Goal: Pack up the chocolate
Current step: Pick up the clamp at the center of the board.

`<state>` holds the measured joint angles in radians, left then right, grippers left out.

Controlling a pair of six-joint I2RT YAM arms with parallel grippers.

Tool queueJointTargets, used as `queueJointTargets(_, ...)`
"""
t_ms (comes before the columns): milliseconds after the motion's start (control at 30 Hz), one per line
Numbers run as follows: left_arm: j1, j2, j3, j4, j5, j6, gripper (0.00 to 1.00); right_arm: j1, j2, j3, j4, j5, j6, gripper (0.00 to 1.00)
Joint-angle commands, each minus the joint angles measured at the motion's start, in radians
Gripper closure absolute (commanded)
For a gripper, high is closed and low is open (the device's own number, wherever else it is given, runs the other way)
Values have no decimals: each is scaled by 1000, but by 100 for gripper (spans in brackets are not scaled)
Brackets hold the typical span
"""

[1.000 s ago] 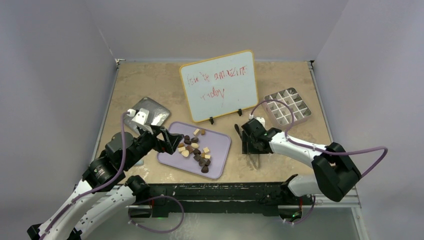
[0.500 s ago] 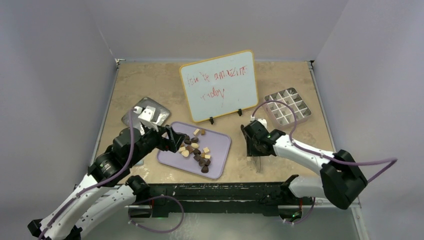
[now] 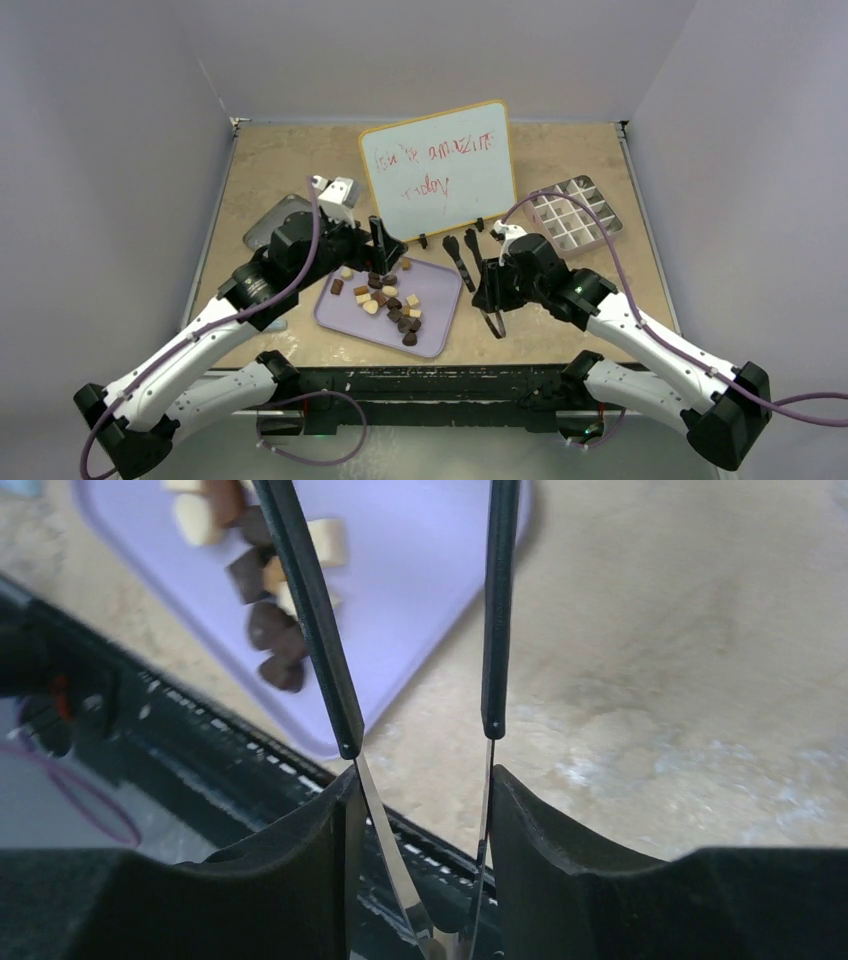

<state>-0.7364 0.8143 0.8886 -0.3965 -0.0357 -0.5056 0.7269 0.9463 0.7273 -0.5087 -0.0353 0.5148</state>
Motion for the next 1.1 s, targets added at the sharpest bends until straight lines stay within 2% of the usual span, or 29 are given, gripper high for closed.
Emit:
queueJointTargets(0, -3, 93, 78, 146, 93, -17, 13, 11, -33, 33, 94, -193, -55, 52)
queueJointTargets(167, -3, 192, 107, 212, 174, -17, 11, 17, -27, 34, 169, -266, -57, 53)
queueJointTargets(500, -3, 301, 90, 244, 200, 4, 10, 19, -7, 58, 213, -345, -80, 53)
queueJointTargets(600, -3, 336, 94, 204, 208, 18, 11, 20, -15, 58, 210, -335, -82, 54)
queueJointTargets(800, -3, 381, 80, 91, 120, 47, 14, 20, -60, 64, 190, -268, -70, 56)
queueJointTargets(1067, -3, 314, 3, 58, 151, 12, 21, 20, -103, 69, 173, -209, -41, 56)
